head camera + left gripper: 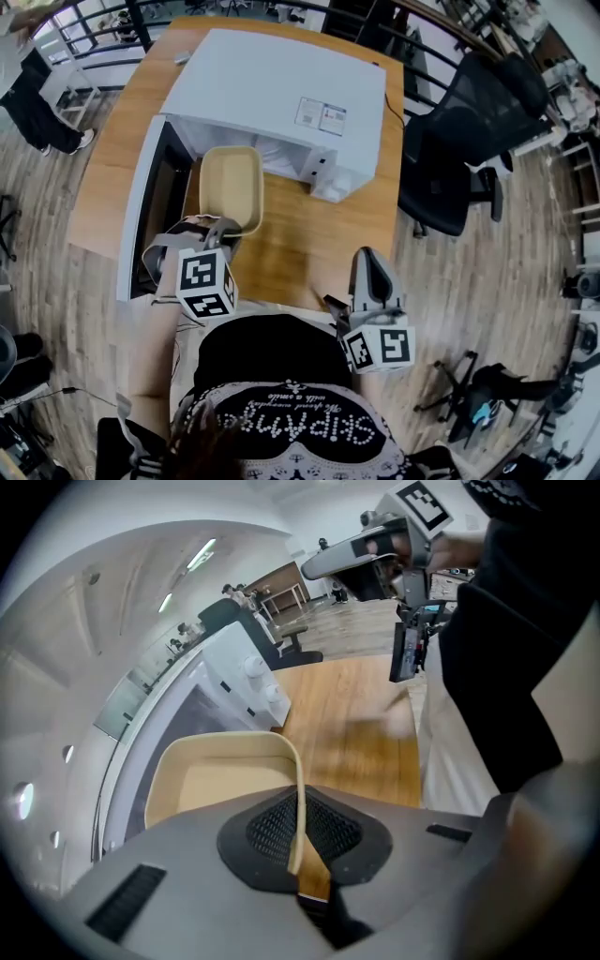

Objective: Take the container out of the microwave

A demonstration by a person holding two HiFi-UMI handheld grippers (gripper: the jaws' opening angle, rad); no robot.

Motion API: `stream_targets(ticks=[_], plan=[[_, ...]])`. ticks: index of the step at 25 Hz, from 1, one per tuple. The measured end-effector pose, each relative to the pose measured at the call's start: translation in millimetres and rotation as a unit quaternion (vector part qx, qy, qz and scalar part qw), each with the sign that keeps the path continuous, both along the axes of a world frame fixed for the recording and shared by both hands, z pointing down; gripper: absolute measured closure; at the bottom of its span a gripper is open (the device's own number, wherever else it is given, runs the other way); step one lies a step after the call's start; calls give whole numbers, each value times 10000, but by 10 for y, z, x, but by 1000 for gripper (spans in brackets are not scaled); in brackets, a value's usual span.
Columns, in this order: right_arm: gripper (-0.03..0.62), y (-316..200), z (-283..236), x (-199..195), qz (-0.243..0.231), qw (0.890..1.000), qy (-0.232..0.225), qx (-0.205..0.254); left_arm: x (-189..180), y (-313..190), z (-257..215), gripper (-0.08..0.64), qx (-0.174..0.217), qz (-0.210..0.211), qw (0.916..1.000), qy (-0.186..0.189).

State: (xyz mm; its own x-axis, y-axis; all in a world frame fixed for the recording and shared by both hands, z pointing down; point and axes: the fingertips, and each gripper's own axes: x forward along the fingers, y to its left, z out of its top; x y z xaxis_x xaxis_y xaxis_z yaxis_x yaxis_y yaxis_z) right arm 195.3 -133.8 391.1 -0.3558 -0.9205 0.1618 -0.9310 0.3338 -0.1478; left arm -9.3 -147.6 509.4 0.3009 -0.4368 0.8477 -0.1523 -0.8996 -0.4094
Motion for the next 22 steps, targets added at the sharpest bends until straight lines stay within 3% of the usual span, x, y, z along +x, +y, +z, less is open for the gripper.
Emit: stream_targets(ticks=[11, 22], plan=[[555, 106, 23, 137, -41, 10000, -28, 33, -85, 867, -90, 522, -415, 248, 9988, 25], [555, 126, 52, 324, 60, 9999, 121, -82, -54, 1089, -82, 522, -646, 246, 9974, 225]])
